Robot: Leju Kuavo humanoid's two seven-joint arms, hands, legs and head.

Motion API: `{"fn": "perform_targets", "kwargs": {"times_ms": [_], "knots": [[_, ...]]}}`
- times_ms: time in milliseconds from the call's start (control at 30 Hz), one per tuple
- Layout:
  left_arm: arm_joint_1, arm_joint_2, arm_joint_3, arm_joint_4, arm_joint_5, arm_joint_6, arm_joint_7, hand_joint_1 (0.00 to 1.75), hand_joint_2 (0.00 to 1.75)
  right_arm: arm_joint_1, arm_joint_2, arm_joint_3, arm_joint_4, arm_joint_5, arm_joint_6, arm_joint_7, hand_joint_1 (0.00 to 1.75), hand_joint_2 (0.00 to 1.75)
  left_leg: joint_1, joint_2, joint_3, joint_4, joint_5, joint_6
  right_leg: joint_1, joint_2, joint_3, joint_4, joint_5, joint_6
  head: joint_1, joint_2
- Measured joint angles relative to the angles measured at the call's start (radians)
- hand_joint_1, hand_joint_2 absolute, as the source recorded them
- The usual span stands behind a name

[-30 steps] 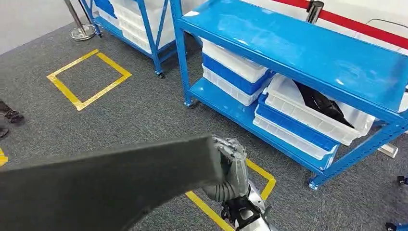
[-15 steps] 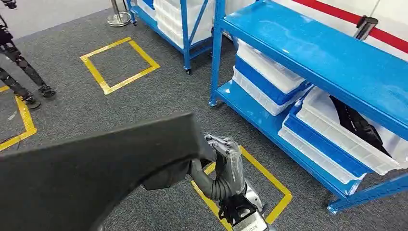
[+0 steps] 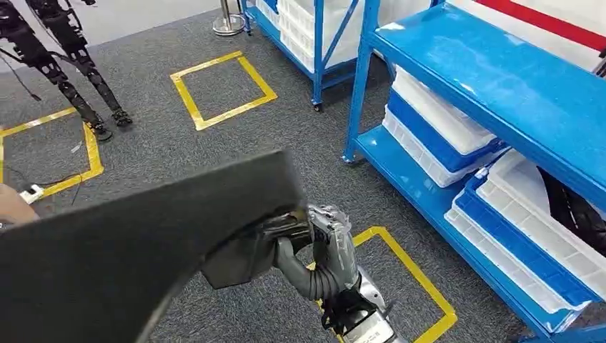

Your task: Take the parts from the cabinet and place them on the table.

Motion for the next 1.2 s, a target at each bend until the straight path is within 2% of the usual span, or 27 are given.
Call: {"fn": "perform_targets", "kwargs": {"times_ms": [33, 67, 133, 167, 200, 233, 333, 367, 400, 433, 500, 533, 567, 600, 667, 700, 733, 833, 867, 900, 933, 1000, 1033, 1067, 1100, 1167, 1200], "knots": [[0.006, -0.002, 0.001, -0.008, -0.005, 0.001, 0.000, 0.00, 1.75, 0.006, 0.000, 0.000, 0.000, -0.013, 0.016, -0.002, 1.75, 1.75, 0.002, 0.005, -0.019, 0.038, -0.004, -0.002, 0.002, -0.013, 0.000, 0.000, -0.001, -0.001, 0.000, 0.000], [0.012, -0.002, 0.001, -0.013, -0.011, 0.007, 0.000, 0.00, 1.75, 0.009, 0.000, 0.000, 0.000, -0.019, 0.026, -0.006, 1.75, 1.75, 0.003, 0.008, -0.014, 0.026, 0.012, -0.003, 0.002, -0.024, 0.001, 0.000, -0.002, -0.002, 0.000, 0.000], [0.018, -0.003, 0.001, -0.022, -0.014, 0.017, 0.000, 0.00, 1.75, 0.011, 0.000, -0.001, 0.000, -0.021, 0.031, -0.014, 1.75, 1.75, 0.003, 0.020, 0.055, -0.108, 0.086, 0.001, 0.002, -0.044, 0.004, 0.000, -0.005, -0.005, 0.000, 0.000], [0.018, -0.003, 0.001, -0.029, -0.016, 0.019, 0.000, 0.00, 1.75, 0.012, -0.001, -0.005, 0.000, -0.021, 0.030, -0.016, 1.75, 1.75, 0.000, 0.045, 0.106, -0.201, 0.124, 0.007, 0.003, -0.053, 0.008, 0.000, -0.008, -0.002, -0.001, 0.000], [0.015, -0.002, 0.000, -0.032, -0.017, 0.019, 0.000, 0.00, 1.75, 0.014, -0.002, -0.008, 0.000, -0.024, 0.029, -0.017, 1.75, 1.75, -0.011, 0.094, 0.135, -0.254, 0.115, 0.011, 0.008, -0.062, 0.010, 0.000, -0.011, 0.002, 0.000, 0.000], [0.012, -0.003, 0.000, -0.035, -0.017, 0.020, 0.000, 0.00, 1.75, 0.016, -0.004, -0.011, 0.000, -0.025, 0.029, -0.019, 1.75, 1.75, -0.018, 0.081, 0.133, -0.258, 0.117, 0.021, 0.016, -0.072, 0.008, 0.000, -0.015, 0.007, 0.001, 0.000], [0.017, -0.003, 0.000, -0.039, -0.020, 0.022, 0.000, 0.00, 1.75, 0.020, -0.008, -0.019, 0.000, -0.027, 0.028, -0.020, 1.75, 1.75, -0.025, 0.048, 0.131, -0.264, 0.118, 0.033, 0.013, -0.100, 0.019, -0.006, -0.017, 0.016, 0.000, 0.000], [0.020, -0.003, 0.000, -0.042, -0.020, 0.024, 0.000, 0.00, 1.75, 0.021, -0.007, -0.021, -0.003, -0.027, 0.028, -0.021, 1.75, 1.75, -0.011, 0.035, 0.146, -0.281, 0.129, 0.044, 0.021, -0.096, 0.014, 0.000, -0.027, 0.024, 0.001, 0.000], [0.020, -0.006, -0.001, -0.045, -0.020, 0.028, -0.002, 0.00, 1.75, 0.023, -0.010, -0.023, -0.003, -0.032, 0.028, -0.027, 1.75, 1.75, -0.013, 0.029, 0.154, -0.288, 0.130, 0.044, 0.012, -0.047, 0.012, 0.027, -0.038, 0.026, 0.004, 0.000], [0.016, -0.006, -0.001, -0.045, -0.019, 0.029, -0.001, 0.00, 1.75, 0.026, -0.012, -0.025, -0.003, -0.036, 0.028, -0.034, 1.75, 1.75, -0.009, 0.018, 0.155, -0.287, 0.132, 0.050, 0.012, -0.011, -0.015, 0.088, -0.066, 0.021, 0.002, 0.000], [0.011, -0.007, -0.002, -0.045, -0.017, 0.035, -0.001, 0.00, 1.75, 0.042, -0.023, -0.031, -0.001, -0.039, 0.029, -0.042, 1.75, 1.75, -0.008, -0.012, 0.153, -0.286, 0.133, 0.052, 0.009, 0.012, -0.099, 0.248, -0.127, 0.014, 0.009, 0.000], [0.014, -0.007, -0.002, -0.045, -0.015, 0.039, 0.000, 0.00, 1.75, 0.050, -0.027, -0.031, 0.000, -0.040, 0.029, -0.046, 1.75, 1.75, -0.008, -0.027, 0.152, -0.286, 0.133, 0.052, 0.008, 0.014, -0.132, 0.303, -0.138, 0.017, 0.009, 0.000], [0.018, -0.008, -0.002, -0.045, -0.011, 0.043, 0.000, 0.00, 1.75, 0.054, -0.031, -0.031, 0.002, -0.043, 0.030, -0.050, 1.75, 1.75, -0.008, -0.040, 0.153, -0.285, 0.133, 0.052, 0.007, 0.014, -0.139, 0.303, -0.126, 0.023, 0.009, 0.000], [0.021, -0.008, -0.002, -0.045, -0.009, 0.048, 0.000, 0.00, 1.75, 0.055, -0.032, -0.031, 0.003, -0.045, 0.031, -0.053, 1.75, 1.75, -0.007, -0.054, 0.154, -0.285, 0.133, 0.051, 0.005, 0.016, -0.125, 0.261, -0.099, 0.033, 0.009, 0.000], [0.028, -0.010, -0.002, -0.045, -0.001, 0.053, 0.000, 0.00, 1.75, 0.056, -0.035, -0.031, 0.005, -0.051, 0.032, -0.063, 1.75, 1.75, -0.005, -0.082, 0.158, -0.283, 0.132, 0.047, -0.006, 0.037, -0.050, 0.093, -0.022, 0.054, 0.009, 0.000], [0.031, -0.011, -0.002, -0.045, 0.003, 0.050, 0.000, 0.00, 1.75, 0.057, -0.036, -0.031, 0.006, -0.053, 0.032, -0.066, 1.75, 1.75, -0.004, -0.093, 0.155, -0.282, 0.131, 0.040, -0.015, 0.087, -0.019, 0.021, 0.001, 0.060, 0.010, 0.000], [0.032, -0.011, -0.001, -0.047, 0.015, 0.040, 0.000, 0.00, 1.75, 0.058, -0.036, -0.031, 0.006, -0.054, 0.032, -0.068, 1.75, 1.75, -0.013, -0.106, 0.150, -0.268, 0.124, 0.031, -0.016, 0.087, -0.016, 0.004, 0.007, 0.046, 0.010, 0.000], [0.049, -0.011, 0.003, -0.052, 0.027, 0.033, 0.000, 0.00, 1.75, 0.058, -0.035, -0.030, 0.007, -0.056, 0.032, -0.068, 1.75, 1.75, 0.000, -0.128, 0.140, -0.277, 0.134, 0.013, -0.004, 0.059, -0.013, 0.007, 0.013, 0.022, 0.010, 0.000], [0.053, -0.011, 0.003, -0.053, 0.030, 0.023, 0.000, 0.00, 1.75, 0.058, -0.034, -0.030, 0.007, -0.058, 0.034, -0.068, 1.75, 1.75, 0.003, -0.135, 0.136, -0.271, 0.131, 0.011, -0.019, 0.048, -0.012, 0.002, 0.017, 0.015, 0.010, 0.000], [0.057, -0.015, 0.005, -0.054, 0.036, 0.011, 0.000, 0.00, 1.75, 0.056, -0.033, -0.031, 0.007, -0.064, 0.039, -0.068, 1.75, 1.75, -0.002, -0.079, 0.129, -0.251, 0.116, 0.007, -0.014, 0.038, -0.010, 0.001, 0.017, 0.013, 0.008, 0.000], [0.054, -0.015, 0.016, -0.057, 0.042, -0.005, 0.000, 0.00, 1.75, 0.056, -0.033, -0.031, 0.007, -0.072, 0.045, -0.069, 1.75, 1.75, -0.002, -0.034, 0.106, -0.201, 0.083, 0.002, -0.013, 0.027, -0.010, 0.001, 0.016, 0.004, -0.004, 0.000], [0.049, -0.021, 0.044, -0.066, 0.048, -0.042, 0.000, 0.00, 1.75, 0.056, -0.039, -0.032, 0.007, -0.084, 0.046, -0.069, 1.75, 1.75, 0.002, -0.001, 0.032, -0.048, 0.010, -0.006, -0.004, 0.001, -0.010, 0.002, 0.013, -0.001, -0.005, 0.000], [0.051, -0.025, 0.058, -0.067, 0.048, -0.063, 0.000, 0.00, 1.75, 0.056, -0.044, -0.035, 0.007, -0.086, 0.041, -0.069, 1.75, 1.75, 0.002, 0.004, 0.004, 0.007, -0.007, -0.007, -0.002, -0.011, -0.011, 0.002, 0.011, -0.004, -0.006, 0.000], [0.053, -0.027, 0.074, -0.068, 0.043, -0.082, 0.000, 0.00, 1.75, 0.057, -0.048, -0.041, 0.006, -0.089, 0.037, -0.069, 1.75, 1.75, 0.002, 0.007, -0.003, 0.021, -0.002, -0.007, -0.001, -0.023, -0.011, 0.002, 0.010, -0.004, -0.006, 0.000], [0.055, -0.028, 0.086, -0.067, 0.038, -0.091, 0.000, 0.00, 1.75, 0.058, -0.051, -0.047, 0.004, -0.090, 0.030, -0.069, 1.75, 1.75, 0.002, 0.009, 0.012, -0.005, 0.020, -0.005, 0.001, -0.034, -0.010, 0.002, 0.009, -0.006, -0.006, 0.000], [0.053, -0.029, 0.105, -0.068, 0.018, -0.109, 0.000, 0.00, 1.75, 0.063, -0.059, -0.060, -0.010, -0.090, 0.013, -0.069, 1.75, 1.75, -0.002, 0.027, 0.101, -0.164, 0.097, 0.007, 0.005, -0.056, -0.006, 0.002, 0.007, -0.007, -0.006, 0.000], [0.048, -0.029, 0.108, -0.067, 0.010, -0.111, 0.000, 0.00, 1.75, 0.070, -0.062, -0.067, -0.019, -0.089, 0.006, -0.070, 1.75, 1.75, -0.010, 0.072, 0.146, -0.240, 0.120, 0.021, 0.007, -0.065, -0.003, 0.001, 0.005, -0.006, -0.006, 0.000]]}}
